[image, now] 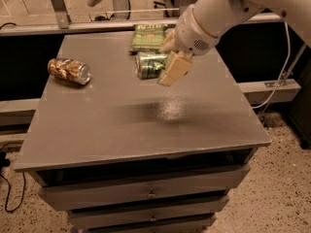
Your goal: Pick green can
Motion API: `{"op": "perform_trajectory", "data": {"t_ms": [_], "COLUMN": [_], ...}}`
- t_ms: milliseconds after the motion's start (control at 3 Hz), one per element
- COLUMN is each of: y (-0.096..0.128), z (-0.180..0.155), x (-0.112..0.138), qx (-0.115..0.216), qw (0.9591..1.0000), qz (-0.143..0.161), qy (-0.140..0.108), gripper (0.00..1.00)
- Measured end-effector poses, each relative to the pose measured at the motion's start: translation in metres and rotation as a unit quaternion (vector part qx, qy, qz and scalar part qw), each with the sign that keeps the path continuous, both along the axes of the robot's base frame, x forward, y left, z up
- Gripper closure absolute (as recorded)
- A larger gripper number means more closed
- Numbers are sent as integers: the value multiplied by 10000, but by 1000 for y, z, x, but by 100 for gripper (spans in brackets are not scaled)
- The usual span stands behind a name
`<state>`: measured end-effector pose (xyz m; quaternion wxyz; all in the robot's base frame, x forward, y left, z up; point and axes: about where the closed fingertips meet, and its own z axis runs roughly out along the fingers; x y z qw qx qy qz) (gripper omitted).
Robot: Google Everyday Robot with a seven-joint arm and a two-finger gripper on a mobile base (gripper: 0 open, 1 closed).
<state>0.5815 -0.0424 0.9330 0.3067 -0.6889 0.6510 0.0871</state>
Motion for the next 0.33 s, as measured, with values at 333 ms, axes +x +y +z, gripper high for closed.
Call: {"op": "perform_trajectory", "data": {"t_ms": [333], "y": [0], "z": [7], "x": [1], "qx": [41], "qw": [10000], "qz": [-6], "qy": [-51], "gripper": [100]}}
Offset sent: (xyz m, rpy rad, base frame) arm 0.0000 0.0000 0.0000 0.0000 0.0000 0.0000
